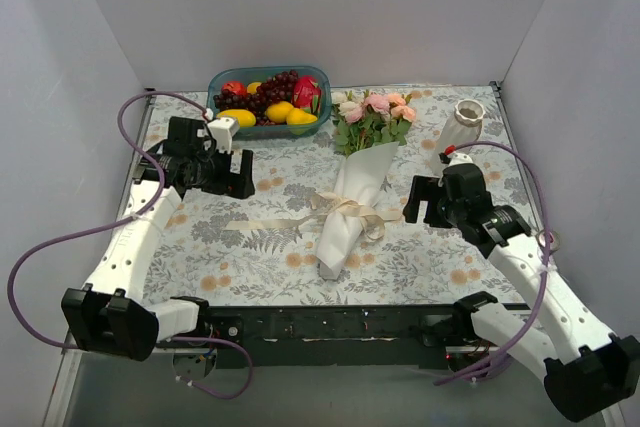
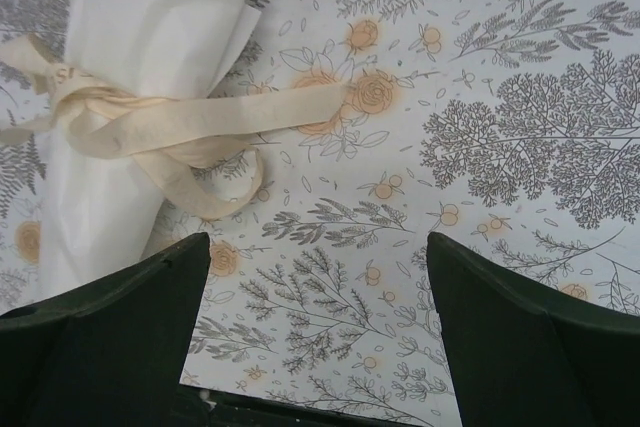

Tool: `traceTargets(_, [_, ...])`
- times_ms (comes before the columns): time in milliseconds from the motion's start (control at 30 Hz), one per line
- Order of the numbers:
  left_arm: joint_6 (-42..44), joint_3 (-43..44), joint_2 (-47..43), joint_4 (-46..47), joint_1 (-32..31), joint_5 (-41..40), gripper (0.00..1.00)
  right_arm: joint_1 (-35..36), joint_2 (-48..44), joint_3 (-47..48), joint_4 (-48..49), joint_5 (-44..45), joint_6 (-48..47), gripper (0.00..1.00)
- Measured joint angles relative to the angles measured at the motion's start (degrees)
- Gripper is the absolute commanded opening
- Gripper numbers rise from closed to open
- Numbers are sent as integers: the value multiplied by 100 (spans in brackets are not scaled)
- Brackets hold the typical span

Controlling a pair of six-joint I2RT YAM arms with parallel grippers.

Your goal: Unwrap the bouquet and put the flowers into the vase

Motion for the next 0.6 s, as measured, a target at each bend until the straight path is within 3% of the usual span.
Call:
traceTargets(167, [-7,-177,116,140,-660,15,98,0,509,0,-81,9,-74,96])
traceTargets(433, [466,-551,603,507,-1729,151,98,0,411,0,-22,-57,-455,93])
traceTargets(600, [918,-715,1145,894,-2081,96,98,0,236,4,20,-144,-682,88])
